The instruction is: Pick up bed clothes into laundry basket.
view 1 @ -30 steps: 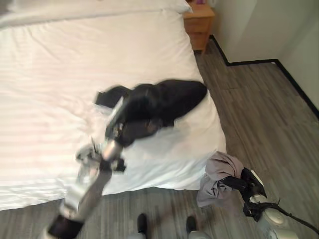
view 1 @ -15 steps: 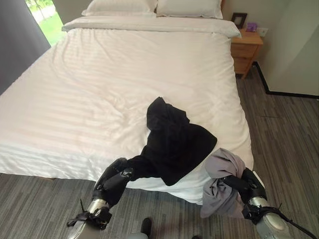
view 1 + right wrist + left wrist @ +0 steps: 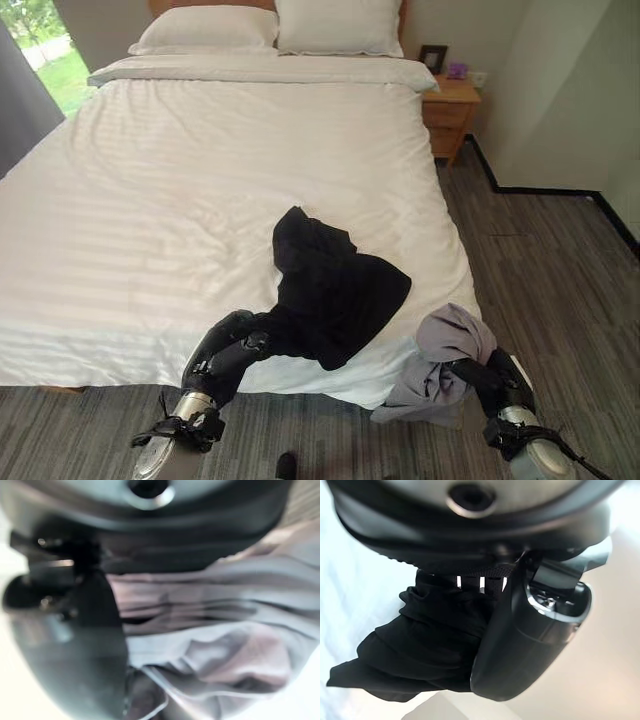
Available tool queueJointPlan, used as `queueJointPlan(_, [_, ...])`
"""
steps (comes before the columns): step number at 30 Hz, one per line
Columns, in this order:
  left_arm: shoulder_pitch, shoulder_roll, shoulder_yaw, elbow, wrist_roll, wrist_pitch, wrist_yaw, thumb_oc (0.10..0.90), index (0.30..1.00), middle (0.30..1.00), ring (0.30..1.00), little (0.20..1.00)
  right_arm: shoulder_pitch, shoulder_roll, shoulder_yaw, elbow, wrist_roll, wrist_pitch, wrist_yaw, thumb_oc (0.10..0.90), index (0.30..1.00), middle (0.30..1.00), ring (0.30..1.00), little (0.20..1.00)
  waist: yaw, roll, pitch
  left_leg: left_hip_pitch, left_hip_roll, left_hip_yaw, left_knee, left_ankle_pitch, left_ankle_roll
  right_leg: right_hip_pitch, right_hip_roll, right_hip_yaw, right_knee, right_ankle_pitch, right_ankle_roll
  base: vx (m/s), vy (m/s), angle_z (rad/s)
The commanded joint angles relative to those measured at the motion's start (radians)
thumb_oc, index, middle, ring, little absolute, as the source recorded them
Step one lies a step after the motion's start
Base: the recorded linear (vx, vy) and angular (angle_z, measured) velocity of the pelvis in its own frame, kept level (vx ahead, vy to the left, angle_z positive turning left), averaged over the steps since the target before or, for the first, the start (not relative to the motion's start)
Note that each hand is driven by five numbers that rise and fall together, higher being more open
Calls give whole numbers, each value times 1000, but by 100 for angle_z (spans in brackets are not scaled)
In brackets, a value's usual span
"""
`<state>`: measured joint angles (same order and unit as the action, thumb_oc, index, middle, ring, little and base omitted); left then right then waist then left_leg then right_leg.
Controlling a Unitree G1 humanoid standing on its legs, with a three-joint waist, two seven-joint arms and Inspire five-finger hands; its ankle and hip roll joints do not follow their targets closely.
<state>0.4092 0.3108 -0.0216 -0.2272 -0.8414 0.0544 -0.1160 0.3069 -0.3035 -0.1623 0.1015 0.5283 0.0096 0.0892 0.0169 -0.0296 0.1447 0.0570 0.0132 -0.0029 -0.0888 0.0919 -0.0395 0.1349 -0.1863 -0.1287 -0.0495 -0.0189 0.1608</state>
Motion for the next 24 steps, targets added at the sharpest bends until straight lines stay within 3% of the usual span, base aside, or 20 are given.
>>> queueJointPlan(1, [-68, -7, 65, -62, 19, -117, -8, 400, 300, 300, 300, 300, -101, 19, -60, -91, 71, -123, -23, 400, 300, 300, 300, 300, 4, -45, -48, 25, 20, 22, 19, -109, 0, -54, -57, -1, 93, 12, 47, -13, 32, -18])
queueJointPlan(5, [-74, 11, 110, -68, 52, -139, 3, 400, 300, 300, 300, 300, -115, 26, -53, -90, 79, -133, -27, 400, 300, 300, 300, 300, 7, -44, -48, 34, 17, 30, 22, -116, 5, -64, -58, 13, 103, 13, 50, -6, 33, -15])
queueJointPlan(8, [-113, 50, 257, -94, 46, -196, 48, 400, 300, 300, 300, 300, -122, 25, -37, -112, 97, -139, -17, 400, 300, 300, 300, 300, 17, -38, -47, 31, 17, 26, 22, -110, 2, -73, -58, 22, 116, 6, 47, -13, -1, -1])
queueJointPlan(12, [-176, 176, 513, -140, 82, -293, 130, 400, 300, 300, 300, 300, -129, 14, -26, -101, 122, -129, 14, 400, 300, 300, 300, 300, 46, -27, -54, 21, 14, -3, 20, -94, -11, -50, -61, 10, 104, -5, 41, -5, -5, 7])
queueJointPlan(13, [-174, 176, 514, -142, 82, -292, 131, 400, 300, 300, 300, 300, -129, 14, -25, -101, 122, -129, 14, 400, 300, 300, 300, 300, 43, -27, -54, 21, 14, -6, 20, -94, -12, -48, -61, 8, 104, -6, 41, 32, -21, 22])
queueJointPlan(16, [-112, 270, 770, -115, 179, -356, 206, 400, 300, 300, 300, 300, -112, 5, -46, -87, 138, -122, 43, 400, 300, 300, 300, 300, 98, -5, -77, 7, 11, -51, 20, -82, -22, -18, -56, -54, 85, -19, 32, 54, -56, 31])
queueJointPlan(18, [-89, 257, 819, -131, 184, -365, 217, 400, 300, 300, 300, 300, -100, 4, -49, -93, 146, -112, 57, 400, 300, 300, 300, 300, 123, 4, -81, -5, 6, -78, 18, -72, -28, -1, -59, -91, 73, -20, 28, 13, -36, 50])
queueJointPlan(20, [-56, 219, 869, -133, 203, -367, 241, 400, 300, 300, 300, 300, -90, -4, -62, -102, 141, -101, 69, 400, 300, 300, 300, 300, 178, 14, -81, -28, 0, -130, 18, -58, -41, 28, -60, -156, 59, -29, 23, 16, -60, 68])
queueJointPlan(21, [-55, 217, 868, -135, 205, -366, 242, 400, 300, 300, 300, 300, -89, -5, -63, -102, 141, -101, 69, 400, 300, 300, 300, 300, 171, 15, -81, -28, -1, -137, 18, -58, -42, 34, -59, -164, 56, -30, 23, 35, -53, 42])
queueJointPlan(24, [-42, 173, 905, -109, 210, -374, 290, 400, 300, 300, 300, 300, -99, -19, -79, -112, 146, -95, 65, 400, 300, 300, 300, 300, 223, 21, -86, -49, -10, -201, 16, -50, -55, 70, -55, -237, 43, -49, 16, -6, -64, 100])
